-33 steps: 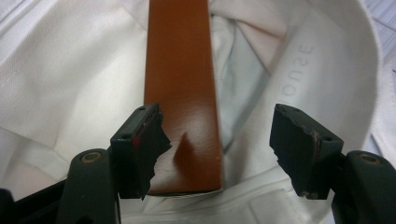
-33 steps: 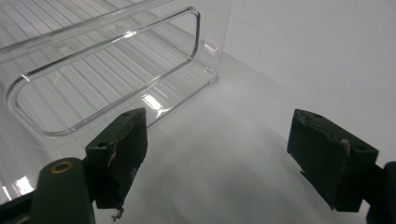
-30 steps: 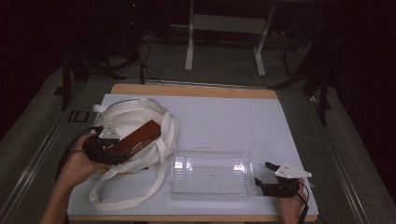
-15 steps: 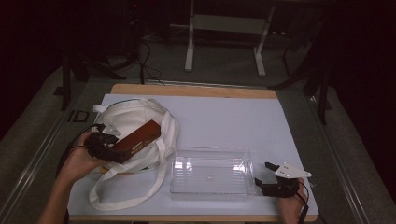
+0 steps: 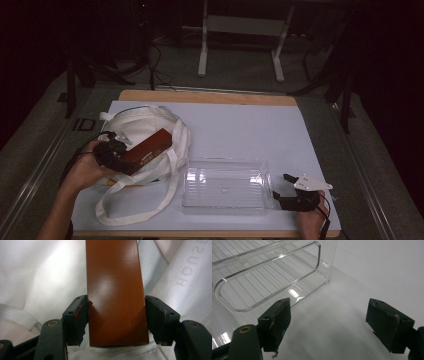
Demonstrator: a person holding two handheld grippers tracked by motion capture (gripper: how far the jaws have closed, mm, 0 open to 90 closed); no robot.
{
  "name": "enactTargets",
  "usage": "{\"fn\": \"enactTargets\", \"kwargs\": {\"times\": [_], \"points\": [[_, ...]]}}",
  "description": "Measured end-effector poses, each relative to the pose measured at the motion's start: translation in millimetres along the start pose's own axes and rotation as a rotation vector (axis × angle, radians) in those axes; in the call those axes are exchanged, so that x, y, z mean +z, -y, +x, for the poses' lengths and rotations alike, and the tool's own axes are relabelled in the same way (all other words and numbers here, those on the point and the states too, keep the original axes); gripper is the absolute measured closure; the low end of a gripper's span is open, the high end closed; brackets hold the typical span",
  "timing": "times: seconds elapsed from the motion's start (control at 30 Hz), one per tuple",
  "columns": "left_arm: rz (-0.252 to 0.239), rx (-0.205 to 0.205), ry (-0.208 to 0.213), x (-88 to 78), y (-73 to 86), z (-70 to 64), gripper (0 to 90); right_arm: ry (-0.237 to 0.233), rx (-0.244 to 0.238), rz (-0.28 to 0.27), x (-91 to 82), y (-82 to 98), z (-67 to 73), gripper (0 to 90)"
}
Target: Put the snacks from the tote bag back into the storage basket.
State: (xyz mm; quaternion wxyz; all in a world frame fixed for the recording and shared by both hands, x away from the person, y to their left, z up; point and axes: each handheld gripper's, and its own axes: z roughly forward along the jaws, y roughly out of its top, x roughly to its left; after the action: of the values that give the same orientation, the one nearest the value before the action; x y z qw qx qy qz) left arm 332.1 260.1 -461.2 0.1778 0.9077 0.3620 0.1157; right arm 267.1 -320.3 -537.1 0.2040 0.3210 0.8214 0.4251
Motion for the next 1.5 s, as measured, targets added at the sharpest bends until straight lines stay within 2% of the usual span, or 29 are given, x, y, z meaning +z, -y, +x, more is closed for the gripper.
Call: {"fn": "enactTargets", "kwargs": {"times": [0.37,0.47,0.57,0.7,0.87,1.17,1.3,1.4,1.5], "points": [[0.082,0.005,0.033,7.0,-9.2,4.0,37.2,-0.002,-0.002,0.003,0.2,-0.1,0.2,20.1],[0.124,0.010,0.048,12.4,-12.3,5.3,37.1,-0.003,-0.003,0.003,0.3,-0.1,0.1,20.1],[0.130,0.009,0.051,13.7,-12.9,5.2,37.1,-0.004,-0.003,0.004,0.3,-0.1,0.1,20.1],[0.170,0.002,0.067,22.5,-14.7,6.1,37.4,-0.006,-0.003,0.006,0.5,-0.2,0.1,20.1],[0.213,0.009,0.062,31.7,-16.1,4.0,37.7,-0.006,-0.003,0.005,0.5,-0.2,0.0,20.1],[0.239,0.005,0.070,36.3,-17.7,4.6,38.3,-0.007,-0.004,0.007,0.6,-0.3,0.1,20.0],[0.275,0.007,0.101,40.2,-20.8,8.0,38.8,-0.007,-0.004,0.009,0.8,-0.3,0.2,20.1],[0.294,0.019,0.104,41.3,-22.9,7.5,39.4,-0.009,-0.002,0.010,0.7,-0.3,0.0,20.1],[0.288,0.039,0.111,40.6,-22.4,7.8,40.5,-0.009,-0.001,0.011,0.7,-0.3,0.1,20.1]]}}
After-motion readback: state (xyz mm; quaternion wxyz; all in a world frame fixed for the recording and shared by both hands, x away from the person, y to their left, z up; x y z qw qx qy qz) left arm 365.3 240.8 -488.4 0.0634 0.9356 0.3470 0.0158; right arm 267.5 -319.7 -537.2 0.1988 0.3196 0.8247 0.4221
